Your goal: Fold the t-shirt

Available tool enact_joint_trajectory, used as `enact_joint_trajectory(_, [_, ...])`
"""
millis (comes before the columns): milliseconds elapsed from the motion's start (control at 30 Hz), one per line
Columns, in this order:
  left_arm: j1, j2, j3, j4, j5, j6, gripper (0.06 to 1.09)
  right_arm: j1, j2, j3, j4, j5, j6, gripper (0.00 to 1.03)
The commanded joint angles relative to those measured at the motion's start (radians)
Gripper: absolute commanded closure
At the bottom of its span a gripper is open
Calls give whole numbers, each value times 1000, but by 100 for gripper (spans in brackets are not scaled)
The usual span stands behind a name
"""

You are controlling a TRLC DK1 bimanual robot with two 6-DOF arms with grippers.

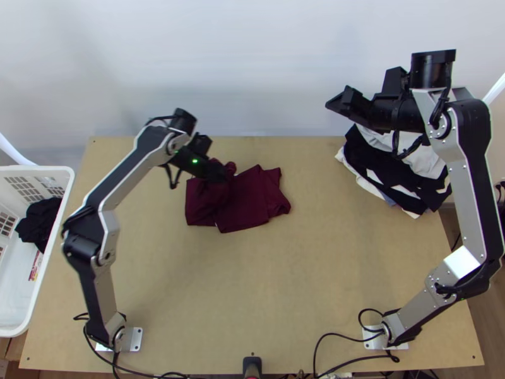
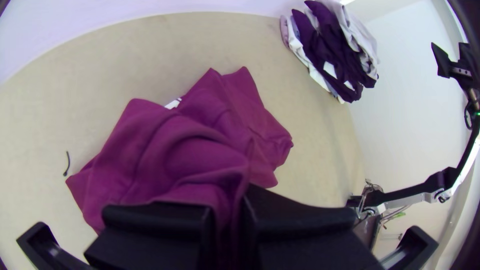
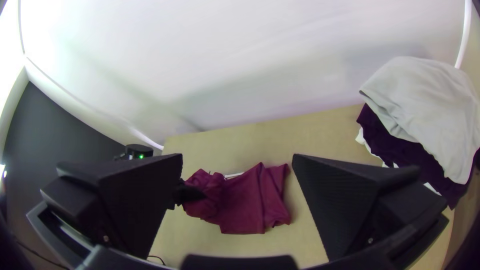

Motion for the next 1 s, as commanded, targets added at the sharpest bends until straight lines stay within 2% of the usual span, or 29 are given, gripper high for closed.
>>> enact_joint_trajectory(0, [-30, 59, 90, -24, -7, -34, 105, 10, -29, -30, 2, -9, -13, 4])
enact_joint_trajectory(100, [-60, 103, 142, -28, -25, -42, 104, 16, -31, -46, 2, -9, -15, 4])
enact_joint_trajectory(133, [-71, 126, 171, -31, -48, -48, 97, 16, -31, -52, 2, -9, -16, 4])
enact_joint_trajectory(167, [-83, 154, 208, -45, -63, -50, 79, 21, -32, -59, 2, -9, -19, 4])
enact_joint_trajectory(233, [-103, 209, 298, -77, -65, -60, 22, 30, -37, -85, 2, -9, -30, 4])
enact_joint_trajectory(267, [-119, 221, 329, -65, -65, -66, 9, 36, -38, -104, 2, -9, -30, 4])
enact_joint_trajectory(433, [-179, 177, 335, 113, -54, -146, 9, 61, -47, -243, 41, 0, -53, 4])
enact_joint_trajectory(600, [-171, 118, 335, 196, -45, -197, 9, 69, -50, -340, 113, 6, -56, 4])
enact_joint_trajectory(733, [-106, 80, 329, 188, -45, -195, 9, 92, -47, -403, 151, 12, -56, 4])
enact_joint_trajectory(833, [-50, 51, 315, 139, -46, -152, 9, 139, -38, -460, 177, 34, -52, 4])
enact_joint_trajectory(967, [33, 22, 289, 68, -48, -99, 9, 257, 8, -469, 180, 175, -64, 4])
